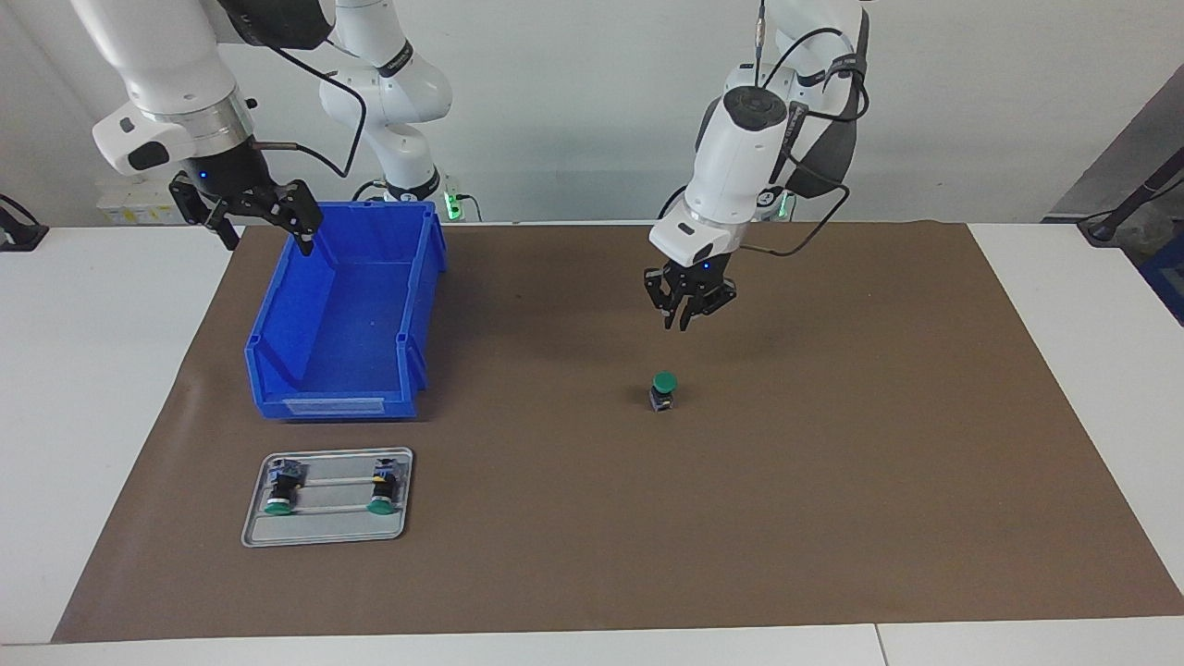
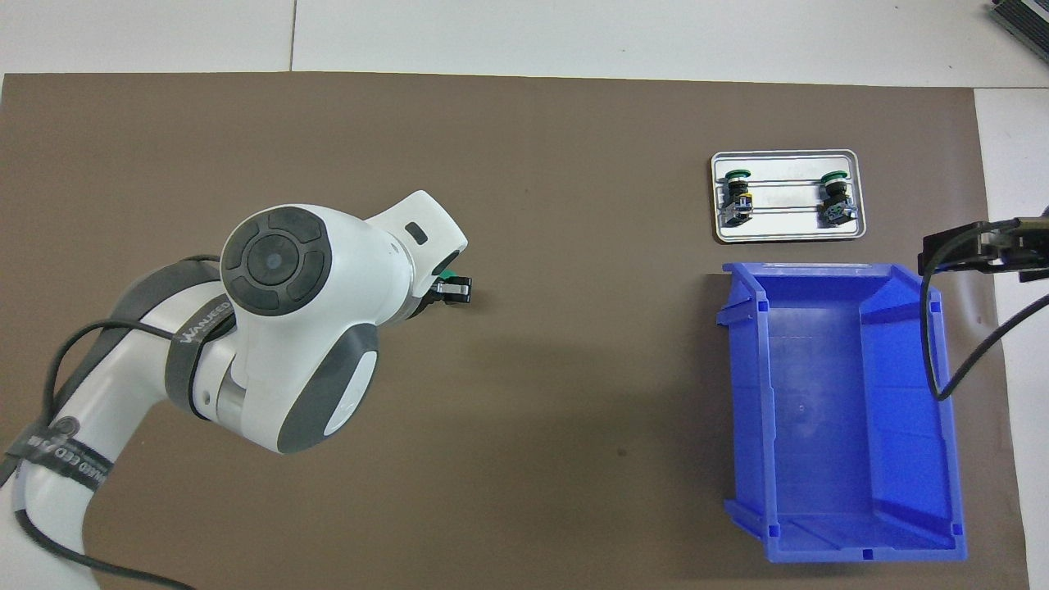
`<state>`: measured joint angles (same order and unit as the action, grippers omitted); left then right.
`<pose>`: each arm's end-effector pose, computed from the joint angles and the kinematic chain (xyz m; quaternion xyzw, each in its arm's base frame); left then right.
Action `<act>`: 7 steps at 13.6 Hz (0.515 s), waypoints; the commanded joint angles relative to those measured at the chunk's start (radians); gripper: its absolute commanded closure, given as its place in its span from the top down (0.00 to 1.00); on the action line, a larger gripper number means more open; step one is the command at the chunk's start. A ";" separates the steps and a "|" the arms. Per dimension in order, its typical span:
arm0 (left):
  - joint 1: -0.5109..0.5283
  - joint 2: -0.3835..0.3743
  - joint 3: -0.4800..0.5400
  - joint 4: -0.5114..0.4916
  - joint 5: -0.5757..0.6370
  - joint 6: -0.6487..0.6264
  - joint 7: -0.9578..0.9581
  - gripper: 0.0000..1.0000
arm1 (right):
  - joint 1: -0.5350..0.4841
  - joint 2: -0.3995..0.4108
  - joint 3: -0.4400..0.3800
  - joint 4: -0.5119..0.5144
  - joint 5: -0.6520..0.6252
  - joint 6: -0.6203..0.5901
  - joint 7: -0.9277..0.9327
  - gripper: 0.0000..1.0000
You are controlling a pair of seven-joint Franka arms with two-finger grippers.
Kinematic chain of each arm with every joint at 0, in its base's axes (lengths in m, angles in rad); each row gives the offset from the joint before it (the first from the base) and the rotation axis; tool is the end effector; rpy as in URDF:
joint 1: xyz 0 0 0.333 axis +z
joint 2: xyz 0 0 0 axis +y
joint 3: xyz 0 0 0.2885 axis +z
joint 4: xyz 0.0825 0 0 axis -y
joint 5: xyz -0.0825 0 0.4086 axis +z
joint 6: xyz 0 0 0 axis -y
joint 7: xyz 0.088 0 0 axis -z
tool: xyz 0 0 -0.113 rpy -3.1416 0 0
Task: Place and press button with both arms
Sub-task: 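Lower the left gripper onto the button top and press down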
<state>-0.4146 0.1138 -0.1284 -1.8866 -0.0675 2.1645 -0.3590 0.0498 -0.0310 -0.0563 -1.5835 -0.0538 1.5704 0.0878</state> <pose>0.5351 -0.3244 0.4187 0.9932 -0.0740 0.0581 0.0688 0.5705 -0.0102 0.6026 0.9985 -0.0474 0.0100 0.0256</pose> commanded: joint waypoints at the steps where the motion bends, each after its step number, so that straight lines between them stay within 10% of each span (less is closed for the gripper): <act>1: -0.009 0.056 0.018 0.003 0.008 0.066 -0.021 0.00 | -0.007 -0.021 0.004 -0.021 0.014 -0.004 -0.025 1.00; 7: 0.008 0.141 0.021 -0.006 0.008 0.195 -0.032 0.00 | -0.007 -0.021 0.004 -0.021 0.014 -0.003 -0.025 1.00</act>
<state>-0.4090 0.2360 -0.1079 -1.8863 -0.0675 2.3244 -0.3731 0.0498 -0.0310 -0.0563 -1.5835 -0.0538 1.5704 0.0878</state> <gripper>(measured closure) 0.991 0.000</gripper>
